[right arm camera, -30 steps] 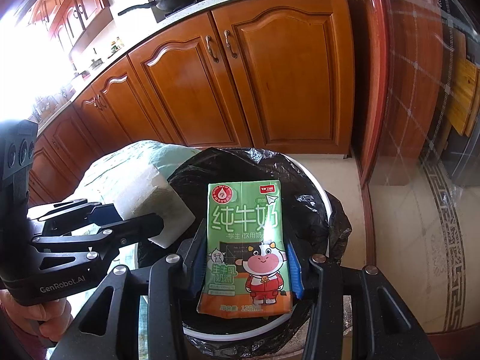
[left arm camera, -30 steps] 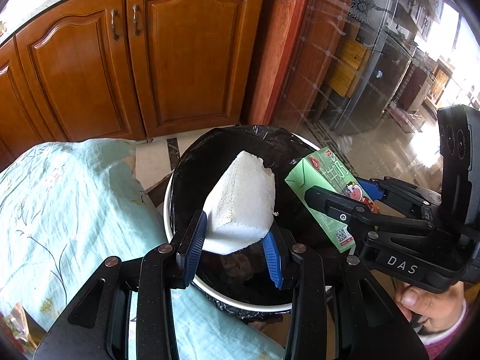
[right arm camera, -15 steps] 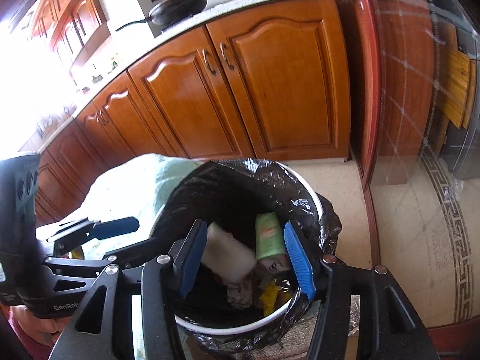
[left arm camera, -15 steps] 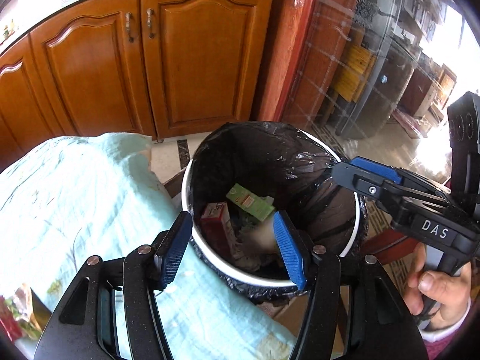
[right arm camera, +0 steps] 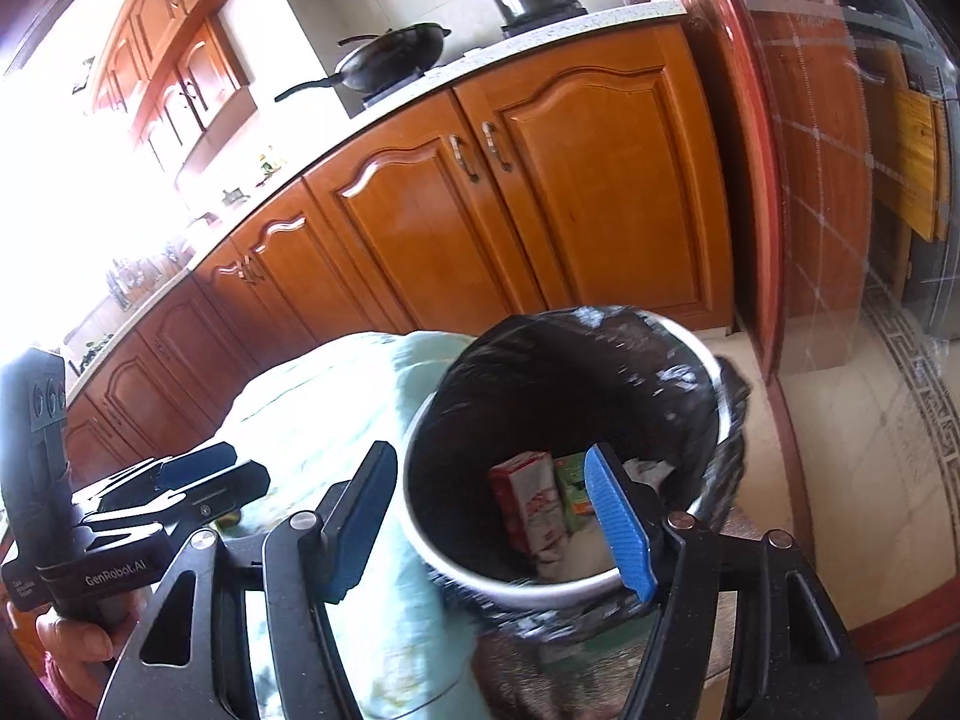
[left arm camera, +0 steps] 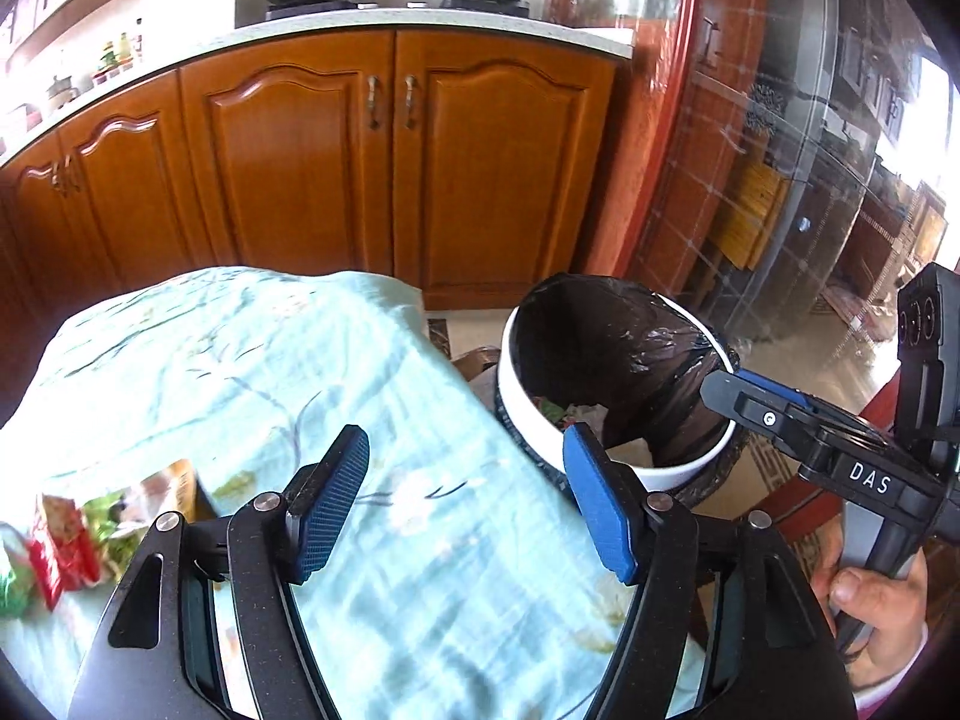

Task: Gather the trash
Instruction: 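Move both open grippers back over the remaining trash on the table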

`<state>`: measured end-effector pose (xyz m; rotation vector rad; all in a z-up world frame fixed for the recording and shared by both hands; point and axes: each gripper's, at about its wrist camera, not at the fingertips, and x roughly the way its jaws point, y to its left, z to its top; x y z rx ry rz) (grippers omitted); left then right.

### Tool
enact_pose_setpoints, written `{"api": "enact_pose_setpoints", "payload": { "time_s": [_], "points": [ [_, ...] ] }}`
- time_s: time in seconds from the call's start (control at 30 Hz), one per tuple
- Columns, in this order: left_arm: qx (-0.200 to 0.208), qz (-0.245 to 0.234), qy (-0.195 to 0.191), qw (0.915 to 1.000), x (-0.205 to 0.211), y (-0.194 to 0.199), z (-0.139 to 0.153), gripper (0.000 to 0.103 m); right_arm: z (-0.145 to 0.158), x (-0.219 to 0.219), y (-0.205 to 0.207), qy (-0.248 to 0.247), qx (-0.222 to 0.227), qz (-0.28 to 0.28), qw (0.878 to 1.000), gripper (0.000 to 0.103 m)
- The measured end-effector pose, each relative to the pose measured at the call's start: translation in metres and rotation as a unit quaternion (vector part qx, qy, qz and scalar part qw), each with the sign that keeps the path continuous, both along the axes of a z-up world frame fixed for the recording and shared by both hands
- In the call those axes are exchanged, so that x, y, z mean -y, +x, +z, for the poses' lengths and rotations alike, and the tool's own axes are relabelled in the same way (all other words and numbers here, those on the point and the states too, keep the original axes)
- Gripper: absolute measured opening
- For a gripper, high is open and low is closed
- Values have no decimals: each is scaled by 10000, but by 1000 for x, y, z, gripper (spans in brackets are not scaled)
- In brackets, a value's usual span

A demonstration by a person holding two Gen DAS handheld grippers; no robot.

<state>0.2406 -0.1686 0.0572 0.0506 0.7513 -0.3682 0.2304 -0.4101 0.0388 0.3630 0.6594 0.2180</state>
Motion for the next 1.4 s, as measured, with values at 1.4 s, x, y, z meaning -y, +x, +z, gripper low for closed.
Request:
{"api": "enact_pose_setpoints", "payload": {
  "time_s": [1.4],
  "points": [
    [-640, 2238, -663, 9703, -257, -56, -56, 70, -14, -221, -1, -463, -148, 2252, 9731, 80]
  ]
}}
